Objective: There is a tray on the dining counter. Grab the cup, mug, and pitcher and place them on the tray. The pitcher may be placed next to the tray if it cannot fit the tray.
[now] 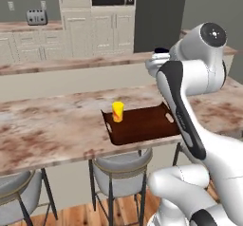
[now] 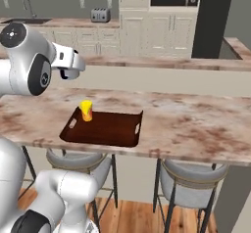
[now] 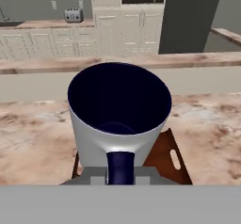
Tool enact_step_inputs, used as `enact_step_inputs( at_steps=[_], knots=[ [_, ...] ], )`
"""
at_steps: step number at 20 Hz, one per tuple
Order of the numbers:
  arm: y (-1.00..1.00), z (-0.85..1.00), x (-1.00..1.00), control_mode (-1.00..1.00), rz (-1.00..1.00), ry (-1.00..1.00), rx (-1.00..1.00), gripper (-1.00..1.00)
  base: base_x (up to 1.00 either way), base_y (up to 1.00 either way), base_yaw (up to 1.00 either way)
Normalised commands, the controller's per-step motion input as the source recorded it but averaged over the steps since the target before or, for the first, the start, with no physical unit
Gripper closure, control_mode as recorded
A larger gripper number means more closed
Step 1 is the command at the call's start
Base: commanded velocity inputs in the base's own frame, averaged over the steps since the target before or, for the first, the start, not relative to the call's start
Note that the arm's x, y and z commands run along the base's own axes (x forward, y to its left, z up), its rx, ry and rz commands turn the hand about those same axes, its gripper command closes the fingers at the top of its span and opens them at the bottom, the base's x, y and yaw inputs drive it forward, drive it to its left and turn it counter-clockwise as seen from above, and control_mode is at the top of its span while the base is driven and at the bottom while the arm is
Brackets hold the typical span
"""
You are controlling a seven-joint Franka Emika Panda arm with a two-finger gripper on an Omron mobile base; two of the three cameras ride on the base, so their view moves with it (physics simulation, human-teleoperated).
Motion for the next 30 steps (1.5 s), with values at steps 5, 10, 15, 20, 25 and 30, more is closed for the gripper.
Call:
enact_step_inputs(
  at_steps=[5,10,15,20,25,30],
  knots=[
    [0.00,0.00,0.00,1.00,0.00,0.00,0.00,1.00,0.34,0.00,0.03],
    [0.00,0.00,0.00,1.00,0.00,0.00,0.00,1.00,0.13,0.00,0.00],
    [0.00,0.00,0.00,1.00,0.00,0.00,0.00,1.00,0.22,0.00,0.00],
    [0.00,0.00,0.00,1.00,0.00,0.00,0.00,1.00,0.40,0.00,0.00],
    [0.00,0.00,0.00,1.00,0.00,0.00,0.00,1.00,0.22,0.00,0.01],
    [0.00,-0.28,0.00,-1.00,0.07,0.03,0.00,1.00,0.03,0.00,0.02]
  ],
)
